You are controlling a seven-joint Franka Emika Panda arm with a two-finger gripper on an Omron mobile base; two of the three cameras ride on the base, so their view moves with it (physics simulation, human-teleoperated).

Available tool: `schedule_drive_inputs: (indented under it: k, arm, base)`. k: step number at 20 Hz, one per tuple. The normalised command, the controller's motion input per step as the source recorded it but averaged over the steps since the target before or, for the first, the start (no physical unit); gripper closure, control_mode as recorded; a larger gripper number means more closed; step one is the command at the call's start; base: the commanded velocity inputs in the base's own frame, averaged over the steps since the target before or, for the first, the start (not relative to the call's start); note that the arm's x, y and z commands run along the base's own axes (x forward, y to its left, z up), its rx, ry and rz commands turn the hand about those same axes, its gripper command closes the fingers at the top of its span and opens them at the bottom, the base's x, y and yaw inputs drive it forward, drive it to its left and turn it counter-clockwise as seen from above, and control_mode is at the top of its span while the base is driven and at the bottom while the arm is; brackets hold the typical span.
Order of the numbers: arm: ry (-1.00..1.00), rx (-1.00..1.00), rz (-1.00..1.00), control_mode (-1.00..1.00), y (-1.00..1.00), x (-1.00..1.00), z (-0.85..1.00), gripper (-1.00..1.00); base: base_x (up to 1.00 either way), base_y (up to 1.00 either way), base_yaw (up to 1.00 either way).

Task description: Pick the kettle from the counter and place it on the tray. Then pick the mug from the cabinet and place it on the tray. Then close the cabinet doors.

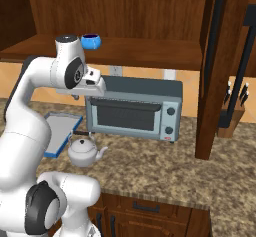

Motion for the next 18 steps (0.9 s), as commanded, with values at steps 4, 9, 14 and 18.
schedule_drive_inputs:
  k: [4, 9, 14, 18]
  arm:
    - [0.01, 0.00, 0.03, -1.00, 0.07, -0.03, -0.13, -1.00]
    - [-0.02, 0.00, 0.37, -1.00, 0.28, -0.22, -0.46, -1.00]
    - [0.00, -0.03, 0.22, -1.00, 0.16, -0.10, -0.27, -1.00]
    - [0.00, -0.11, 0.00, -1.00, 0.29, 0.00, -0.13, -1.00]
  base:
    - [0.00, 0.00, 0.00]
    - [0.00, 0.00, 0.00]
    - [0.00, 0.00, 0.00]
    - [0.00, 0.00, 0.00]
